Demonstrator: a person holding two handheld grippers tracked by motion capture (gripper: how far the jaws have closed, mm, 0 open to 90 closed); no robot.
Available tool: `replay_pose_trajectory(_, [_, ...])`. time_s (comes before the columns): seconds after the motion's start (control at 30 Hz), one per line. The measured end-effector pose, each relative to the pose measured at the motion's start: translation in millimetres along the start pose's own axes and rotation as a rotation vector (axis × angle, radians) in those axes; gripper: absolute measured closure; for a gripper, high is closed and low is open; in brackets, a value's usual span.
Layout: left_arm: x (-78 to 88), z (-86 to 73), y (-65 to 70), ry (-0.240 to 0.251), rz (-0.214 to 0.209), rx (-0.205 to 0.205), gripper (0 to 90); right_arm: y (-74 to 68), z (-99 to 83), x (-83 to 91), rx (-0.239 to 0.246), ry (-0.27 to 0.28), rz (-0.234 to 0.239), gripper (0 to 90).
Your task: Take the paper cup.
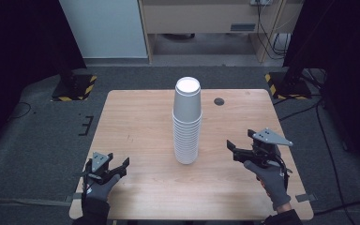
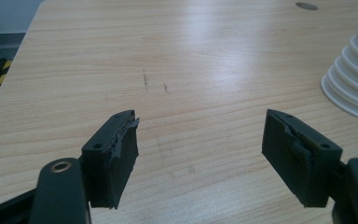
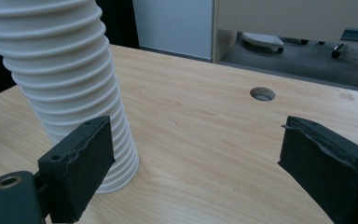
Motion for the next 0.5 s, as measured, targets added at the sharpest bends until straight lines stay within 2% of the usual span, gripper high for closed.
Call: replay_pose_trajectory(0.5, [0.7,-0.2,-1.3,-0.004,0.005,-0.001,25.6,-9.4,41.7,0.1,0.003,0.076,0.022,11.0])
Point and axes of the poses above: each handheld gripper's, and its own axes: x roughly backward along the jaws, z roughly out of its top, y roughly to its right, the point moved 8 cm from there along -x, roughly forward along the jaws, and after that the axes turned 9 degrees about y, right-handed, at the moved point
